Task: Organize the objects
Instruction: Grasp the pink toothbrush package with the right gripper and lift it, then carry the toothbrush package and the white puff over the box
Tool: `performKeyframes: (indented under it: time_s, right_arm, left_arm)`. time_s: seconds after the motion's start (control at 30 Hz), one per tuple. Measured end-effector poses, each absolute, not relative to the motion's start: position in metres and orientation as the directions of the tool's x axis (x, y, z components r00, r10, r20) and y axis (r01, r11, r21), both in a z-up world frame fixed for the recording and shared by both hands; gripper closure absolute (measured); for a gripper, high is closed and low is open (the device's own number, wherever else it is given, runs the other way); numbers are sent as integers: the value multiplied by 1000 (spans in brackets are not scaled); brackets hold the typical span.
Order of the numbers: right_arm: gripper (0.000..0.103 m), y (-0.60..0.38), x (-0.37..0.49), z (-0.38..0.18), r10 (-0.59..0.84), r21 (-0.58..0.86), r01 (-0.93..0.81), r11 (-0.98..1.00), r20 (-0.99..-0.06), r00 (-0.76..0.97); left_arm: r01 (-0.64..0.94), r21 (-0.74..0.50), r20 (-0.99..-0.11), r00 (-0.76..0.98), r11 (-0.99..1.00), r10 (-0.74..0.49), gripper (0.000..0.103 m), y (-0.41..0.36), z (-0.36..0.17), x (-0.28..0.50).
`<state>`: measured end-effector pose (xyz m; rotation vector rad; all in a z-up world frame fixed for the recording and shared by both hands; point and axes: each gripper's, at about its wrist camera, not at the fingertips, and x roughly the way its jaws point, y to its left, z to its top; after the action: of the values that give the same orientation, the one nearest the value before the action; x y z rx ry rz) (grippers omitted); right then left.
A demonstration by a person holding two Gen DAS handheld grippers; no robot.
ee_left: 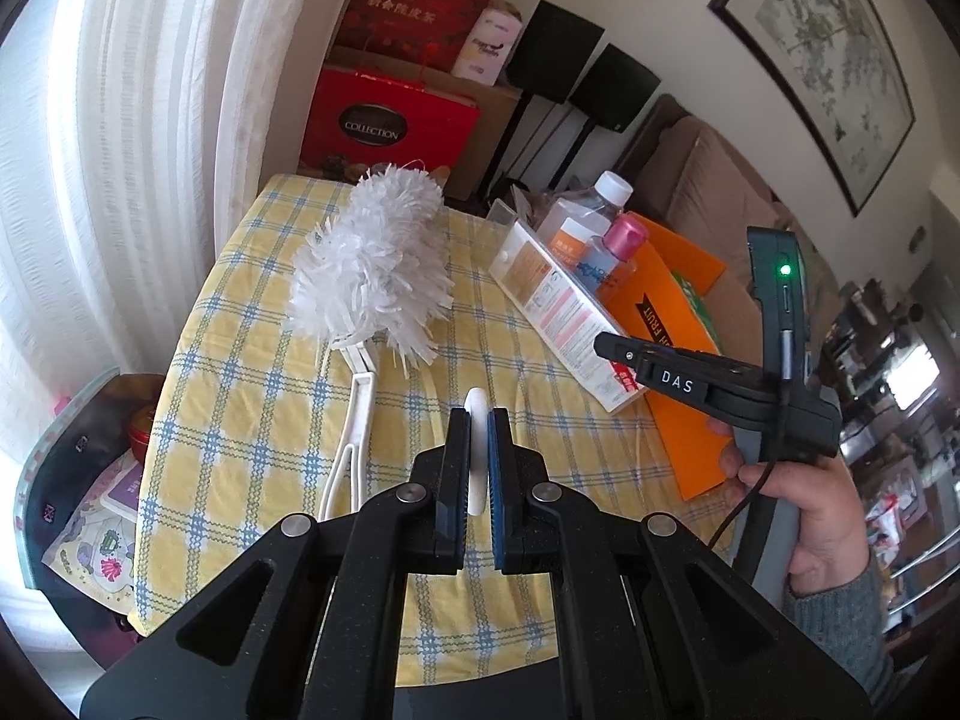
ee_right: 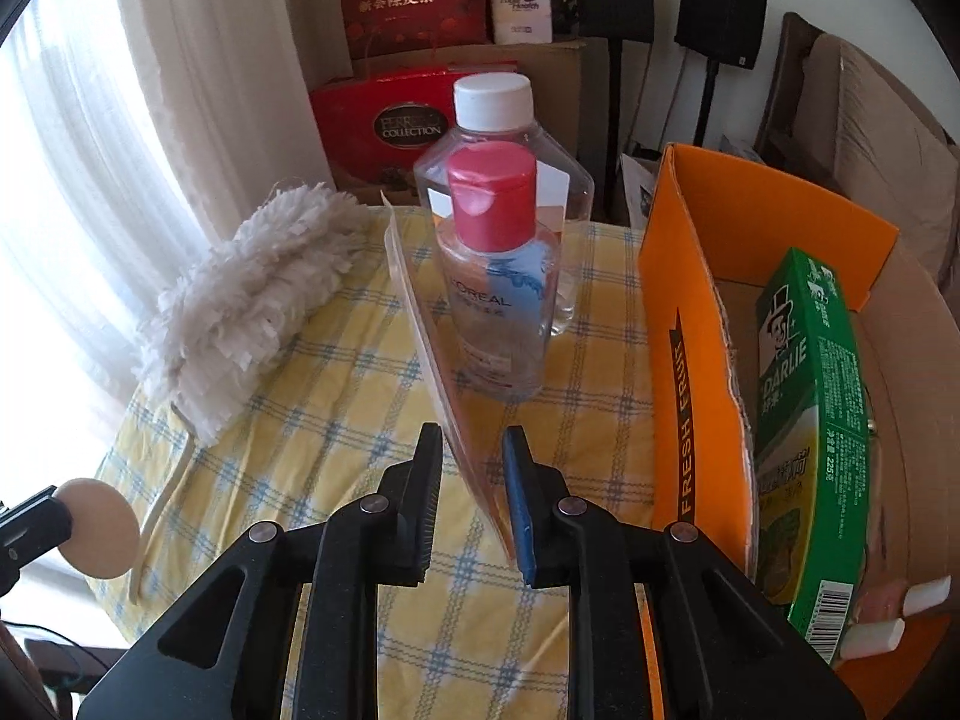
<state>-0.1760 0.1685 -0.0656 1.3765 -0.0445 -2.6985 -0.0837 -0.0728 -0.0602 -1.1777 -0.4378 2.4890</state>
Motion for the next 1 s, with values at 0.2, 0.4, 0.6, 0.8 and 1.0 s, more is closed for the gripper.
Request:
performKeyframes:
  time_s: [0.2,0.4,0.6,0.8,1.0]
  right_arm:
    - [82,152,-193,-79,-123,63,129,-990,-838,-531]
    - [84,142,-203,-93,-117,42,158,-987,-855,-505]
    - [99,147,-190,-78,-180,91,184,-979,-812,-556]
    - [99,145,-168,-50,-265,158,230,-960,-772,-578]
    - [99,152,-146,-13,-310,196,246,-949,-718,-624]
  left_arm:
    - [-180,-422,-677,-589,-889,441,98,-71,-61,-86]
    - [-183,-417,-679,-588,-890,439,98,-69,-59,-86]
    - [-188,-418,-674,-592,-889,442,98,-67,-55,-87]
    - [-210,-420,-666,-590,-883,457,98,-58,-48,-87]
    - [-228,-418,-655,-595,-879,466,98,-48,-35,-85]
